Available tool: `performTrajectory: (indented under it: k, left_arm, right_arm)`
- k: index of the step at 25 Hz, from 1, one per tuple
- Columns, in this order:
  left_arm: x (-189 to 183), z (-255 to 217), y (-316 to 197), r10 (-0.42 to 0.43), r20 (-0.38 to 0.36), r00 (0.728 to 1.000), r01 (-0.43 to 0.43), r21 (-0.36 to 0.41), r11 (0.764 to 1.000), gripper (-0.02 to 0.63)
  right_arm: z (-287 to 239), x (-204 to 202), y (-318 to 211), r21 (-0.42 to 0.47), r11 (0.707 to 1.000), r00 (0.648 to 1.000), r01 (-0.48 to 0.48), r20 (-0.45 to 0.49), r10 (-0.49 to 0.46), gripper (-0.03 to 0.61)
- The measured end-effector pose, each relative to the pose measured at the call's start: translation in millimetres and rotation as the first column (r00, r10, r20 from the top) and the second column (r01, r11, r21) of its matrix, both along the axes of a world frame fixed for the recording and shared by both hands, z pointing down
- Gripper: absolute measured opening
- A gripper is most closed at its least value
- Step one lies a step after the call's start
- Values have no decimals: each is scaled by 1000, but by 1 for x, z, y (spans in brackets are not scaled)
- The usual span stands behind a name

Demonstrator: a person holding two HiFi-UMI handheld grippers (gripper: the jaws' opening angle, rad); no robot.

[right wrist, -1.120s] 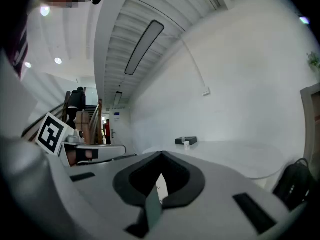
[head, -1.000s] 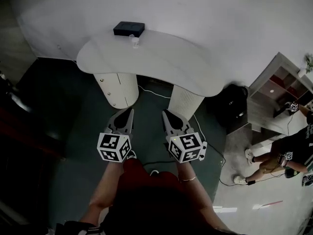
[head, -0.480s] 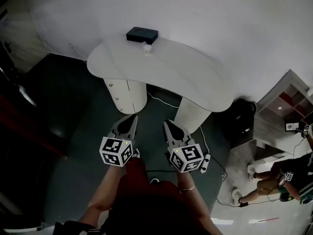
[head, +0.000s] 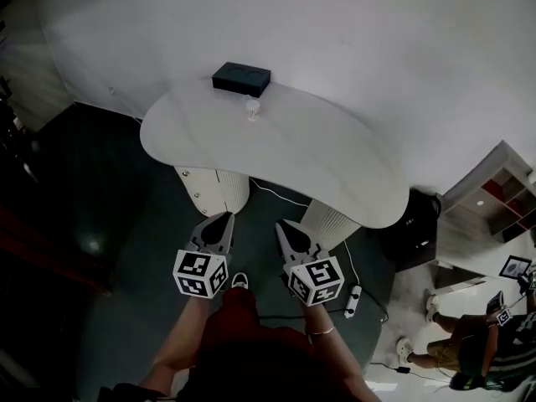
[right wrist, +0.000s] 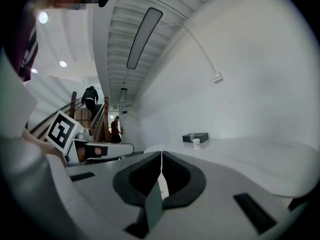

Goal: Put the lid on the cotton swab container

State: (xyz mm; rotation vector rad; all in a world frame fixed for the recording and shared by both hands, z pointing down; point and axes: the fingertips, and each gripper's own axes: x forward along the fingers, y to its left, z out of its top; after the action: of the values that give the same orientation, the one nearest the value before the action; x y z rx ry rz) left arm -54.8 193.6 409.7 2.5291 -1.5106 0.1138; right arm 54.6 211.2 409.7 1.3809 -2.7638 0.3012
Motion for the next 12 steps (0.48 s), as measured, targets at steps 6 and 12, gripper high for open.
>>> performTrajectory:
  k: [6, 12]
  left_arm:
    - [-18, 6, -74, 20, 22, 1000, -20, -9, 1000, 25]
    - [-40, 12, -132, 40, 9, 999, -39, -26, 999, 25]
  right_arm:
    - [3, -30, -79, -7, 1000, 1000, 5, -18, -5, 16]
    - [9, -55, -136, -29, 1000, 999, -7, -36, 5, 17]
